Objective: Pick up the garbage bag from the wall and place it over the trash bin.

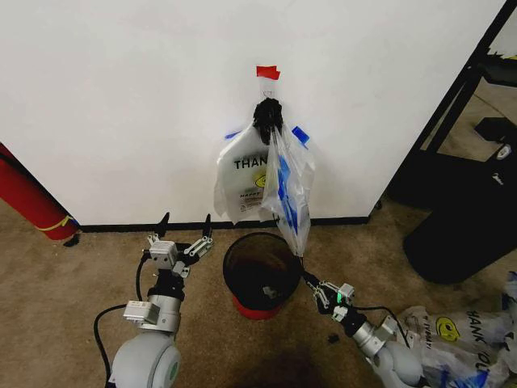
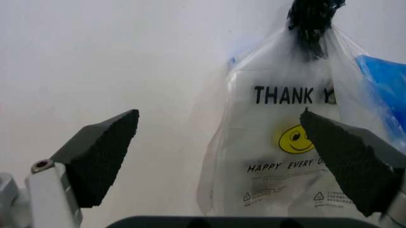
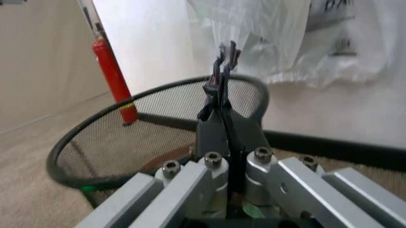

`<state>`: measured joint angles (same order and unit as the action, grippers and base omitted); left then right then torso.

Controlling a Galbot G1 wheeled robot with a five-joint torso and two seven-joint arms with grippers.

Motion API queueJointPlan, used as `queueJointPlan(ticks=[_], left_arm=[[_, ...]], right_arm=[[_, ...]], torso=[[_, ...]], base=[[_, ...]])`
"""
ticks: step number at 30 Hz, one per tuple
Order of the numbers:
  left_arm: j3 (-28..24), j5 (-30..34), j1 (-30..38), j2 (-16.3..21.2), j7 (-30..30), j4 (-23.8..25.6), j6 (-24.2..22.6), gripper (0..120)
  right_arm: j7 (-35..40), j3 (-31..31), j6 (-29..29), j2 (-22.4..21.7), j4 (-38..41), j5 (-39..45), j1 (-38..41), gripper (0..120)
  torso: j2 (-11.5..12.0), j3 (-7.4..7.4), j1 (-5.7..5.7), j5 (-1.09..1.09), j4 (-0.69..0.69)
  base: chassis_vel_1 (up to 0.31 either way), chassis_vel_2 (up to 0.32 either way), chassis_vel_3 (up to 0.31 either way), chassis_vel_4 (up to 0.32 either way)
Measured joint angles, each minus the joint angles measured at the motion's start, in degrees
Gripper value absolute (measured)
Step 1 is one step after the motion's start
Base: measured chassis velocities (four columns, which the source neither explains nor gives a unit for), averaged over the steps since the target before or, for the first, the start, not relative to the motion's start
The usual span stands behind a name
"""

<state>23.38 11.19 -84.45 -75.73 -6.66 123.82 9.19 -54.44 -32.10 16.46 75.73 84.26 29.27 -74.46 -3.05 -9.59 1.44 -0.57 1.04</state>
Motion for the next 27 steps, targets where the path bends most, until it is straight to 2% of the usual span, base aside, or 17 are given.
queueJointPlan(ticks=[4, 9, 12, 14, 19, 25, 26, 27], left_arm=[[0.0, 0.0, 0.2, 0.1, 0.0, -0.3, 0.0, 100], [0.0, 0.0, 0.3, 0.4, 0.0, -0.5, -0.1, 100], [0.1, 0.0, 0.3, 0.5, 0.0, -0.4, -0.2, 100], [0.2, 0.0, 0.2, 0.6, 0.0, -0.1, -0.2, 100], [0.5, 0.1, 0.0, 0.8, -0.1, 0.2, -0.2, 100], [0.4, 0.1, -0.1, 0.8, -0.2, 0.4, 0.0, 100], [0.4, 0.1, -0.1, 0.8, -0.2, 0.4, 0.0, 100], [0.2, 0.1, -0.1, 0.8, -0.2, 0.4, 0.0, 100]], right_arm=[[1.5, 0.4, 1.0, 0.4, -0.4, 2.6, 1.9, 0], [14.5, 5.1, 5.3, 2.7, 4.5, 7.6, 5.0, 0], [17.4, 6.6, 5.6, 3.1, 6.8, 6.6, 5.5, 0], [18.2, 7.0, 5.6, 2.5, 7.3, 5.3, 5.5, 8], [17.3, 5.8, 5.7, -0.9, 7.6, 3.4, 3.7, 25], [7.3, 1.7, 6.6, -6.3, 8.2, -0.5, -0.9, 50], [7.3, 1.7, 6.6, -6.3, 8.2, -0.5, -0.9, 50], [5.4, 0.8, 7.4, -7.1, 8.0, -1.9, -1.7, 54]], torso=[[0.0, 0.00, 0.00, 0.00, -0.01], [0.0, 0.00, 0.00, 0.00, -0.03], [0.0, 0.00, 0.00, -0.01, -0.03], [0.0, 0.00, 0.00, 0.00, -0.02], [0.0, 0.00, 0.00, 0.00, 0.00], [0.0, 0.00, 0.00, 0.01, 0.00], [0.0, 0.00, 0.00, 0.01, 0.00], [0.0, 0.00, 0.00, 0.01, 0.00]], base=[[0.000, 0.000, 0.000, 0.000], [0.000, 0.000, 0.000, 0.000], [0.000, 0.000, 0.000, 0.000], [0.000, 0.000, 0.000, 0.000], [0.000, 0.000, 0.000, 0.000], [0.000, 0.000, 0.000, 0.000], [0.000, 0.000, 0.000, 0.000], [0.000, 0.000, 0.000, 0.000]])
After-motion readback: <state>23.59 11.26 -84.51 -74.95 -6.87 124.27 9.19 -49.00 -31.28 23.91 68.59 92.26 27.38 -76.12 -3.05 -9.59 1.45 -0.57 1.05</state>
